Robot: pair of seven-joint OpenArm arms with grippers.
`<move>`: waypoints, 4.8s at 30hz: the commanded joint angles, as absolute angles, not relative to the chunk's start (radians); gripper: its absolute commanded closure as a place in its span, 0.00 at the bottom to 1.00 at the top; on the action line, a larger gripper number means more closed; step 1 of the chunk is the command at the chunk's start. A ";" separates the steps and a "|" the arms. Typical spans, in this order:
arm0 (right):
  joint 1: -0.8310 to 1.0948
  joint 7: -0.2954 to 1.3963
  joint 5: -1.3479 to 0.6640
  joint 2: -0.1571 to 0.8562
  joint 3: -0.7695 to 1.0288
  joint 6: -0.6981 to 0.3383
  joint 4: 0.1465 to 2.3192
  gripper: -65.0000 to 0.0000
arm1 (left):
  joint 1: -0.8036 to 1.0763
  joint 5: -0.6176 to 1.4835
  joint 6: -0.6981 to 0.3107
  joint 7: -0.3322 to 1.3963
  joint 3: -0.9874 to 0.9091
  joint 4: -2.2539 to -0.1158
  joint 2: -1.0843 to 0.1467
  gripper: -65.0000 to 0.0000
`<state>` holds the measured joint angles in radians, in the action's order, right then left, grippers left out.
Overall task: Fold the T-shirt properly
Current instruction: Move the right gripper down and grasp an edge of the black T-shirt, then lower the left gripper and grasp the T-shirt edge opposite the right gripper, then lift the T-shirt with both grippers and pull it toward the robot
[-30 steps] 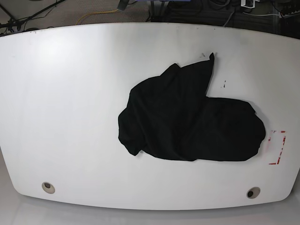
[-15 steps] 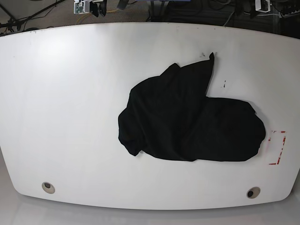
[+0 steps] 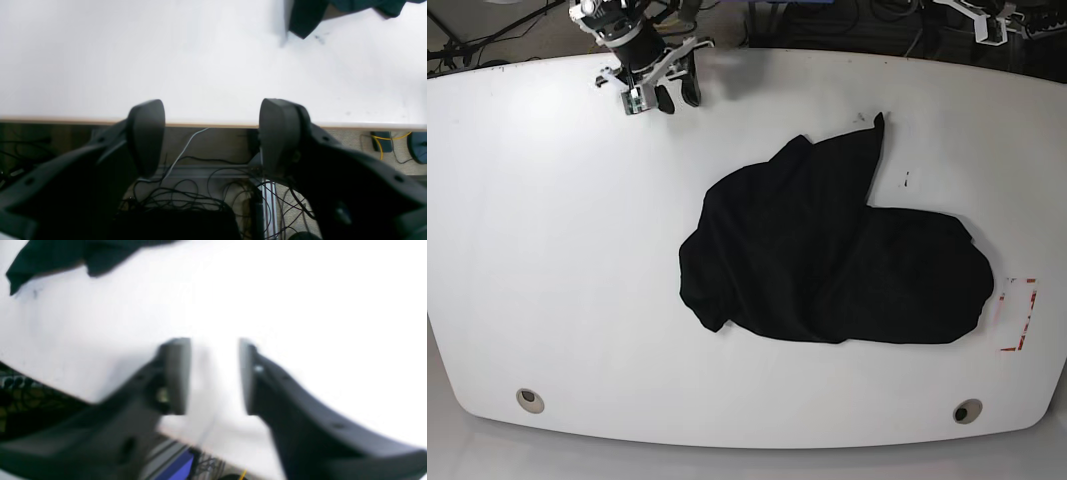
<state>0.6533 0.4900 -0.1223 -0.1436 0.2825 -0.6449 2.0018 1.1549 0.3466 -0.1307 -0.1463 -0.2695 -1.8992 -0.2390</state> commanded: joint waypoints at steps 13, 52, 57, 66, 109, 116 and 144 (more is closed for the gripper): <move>0.266 0.774 -0.134 -0.147 0.228 -0.668 1.856 0.46 | 1.136 0.357 -0.130 -0.171 -0.300 -1.913 -0.242 0.35; 0.031 0.763 -0.133 -0.142 0.222 -0.670 1.685 1.00 | 0.608 0.349 -0.128 0.231 -0.406 -1.896 -0.243 0.35; 0.071 0.763 -0.134 -0.104 0.222 -0.670 1.807 1.00 | 0.501 0.305 -0.128 0.300 -0.395 -1.867 -0.243 0.35; 0.131 0.763 -0.133 -0.044 0.257 -0.670 1.951 1.00 | 0.386 0.191 -0.128 0.302 -0.326 -1.794 -0.240 0.35; 0.157 0.763 -0.127 -0.015 0.300 -0.670 1.931 1.00 | -0.240 0.188 -0.130 0.302 -0.326 -1.076 -0.151 0.68; 0.157 0.763 -0.131 -0.015 0.300 -0.670 1.931 1.00 | -0.245 0.191 -0.130 0.343 -0.318 -1.055 -0.153 1.00; -0.409 0.763 -0.128 0.091 0.275 -0.670 1.676 1.00 | -0.285 0.191 -0.130 0.634 -0.308 -1.811 -0.208 1.00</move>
<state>-0.3515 0.7956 -0.1101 0.0814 0.2832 -0.6712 1.6707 -0.2474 0.1837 -0.1295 0.6567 -0.3069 -1.7729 -0.1871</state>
